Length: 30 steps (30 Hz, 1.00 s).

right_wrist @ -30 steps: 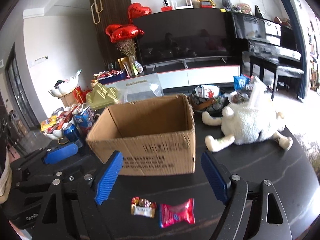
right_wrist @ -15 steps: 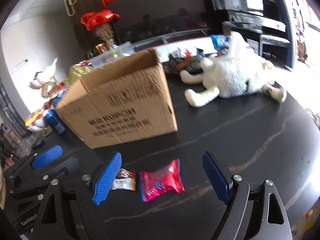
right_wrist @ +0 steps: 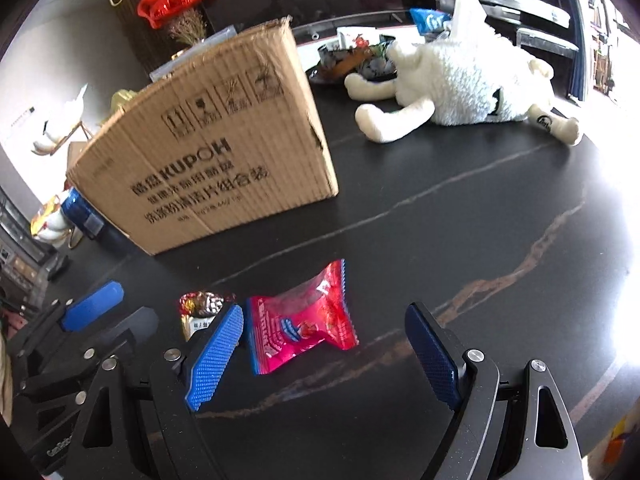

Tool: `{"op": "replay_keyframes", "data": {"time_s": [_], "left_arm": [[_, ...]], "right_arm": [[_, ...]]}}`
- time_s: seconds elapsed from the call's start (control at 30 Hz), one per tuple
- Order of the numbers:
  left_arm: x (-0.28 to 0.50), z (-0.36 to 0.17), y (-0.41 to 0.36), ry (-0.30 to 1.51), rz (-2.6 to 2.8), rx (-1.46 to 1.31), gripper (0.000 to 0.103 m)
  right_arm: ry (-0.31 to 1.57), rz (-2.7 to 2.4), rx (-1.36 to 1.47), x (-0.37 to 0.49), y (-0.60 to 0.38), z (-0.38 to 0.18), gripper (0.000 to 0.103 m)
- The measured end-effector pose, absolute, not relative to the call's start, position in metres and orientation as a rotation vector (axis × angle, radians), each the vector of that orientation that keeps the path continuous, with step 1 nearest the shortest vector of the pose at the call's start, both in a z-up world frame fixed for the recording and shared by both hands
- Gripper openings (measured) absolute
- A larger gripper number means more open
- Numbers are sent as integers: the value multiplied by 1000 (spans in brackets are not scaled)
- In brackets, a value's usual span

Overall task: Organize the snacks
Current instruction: 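Move both grippers back to the gold chocolates and pink candy bag, then grasp the pink candy bag with the right gripper while the left grasps the gold chocolates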

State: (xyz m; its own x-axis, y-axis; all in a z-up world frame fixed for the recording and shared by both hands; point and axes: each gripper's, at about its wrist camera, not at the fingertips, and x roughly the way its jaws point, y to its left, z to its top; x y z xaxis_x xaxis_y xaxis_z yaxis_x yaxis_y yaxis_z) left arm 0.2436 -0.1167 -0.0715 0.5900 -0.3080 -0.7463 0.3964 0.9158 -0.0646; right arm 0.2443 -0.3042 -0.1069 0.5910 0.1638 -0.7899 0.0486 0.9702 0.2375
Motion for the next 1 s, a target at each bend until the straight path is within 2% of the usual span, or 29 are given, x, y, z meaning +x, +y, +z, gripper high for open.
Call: {"op": "replay_keyframes", "data": {"time_s": [0.43,0.63,0.7,1.0], "left_arm": [[263,-98,-120,882,-478,178,54],[268,-106,-123,895,-499,203,54],[271,-108,-123,900,-505,197,54],[278,-112,-136,903,-535,217,54]], "right_arm": [[984,65,187,257,-293,-125,83],[972,57,134,260,-285,-126,63],[965,55,122,260,-284,-125,50],[964,76,158,256,-286,-124,48]]}}
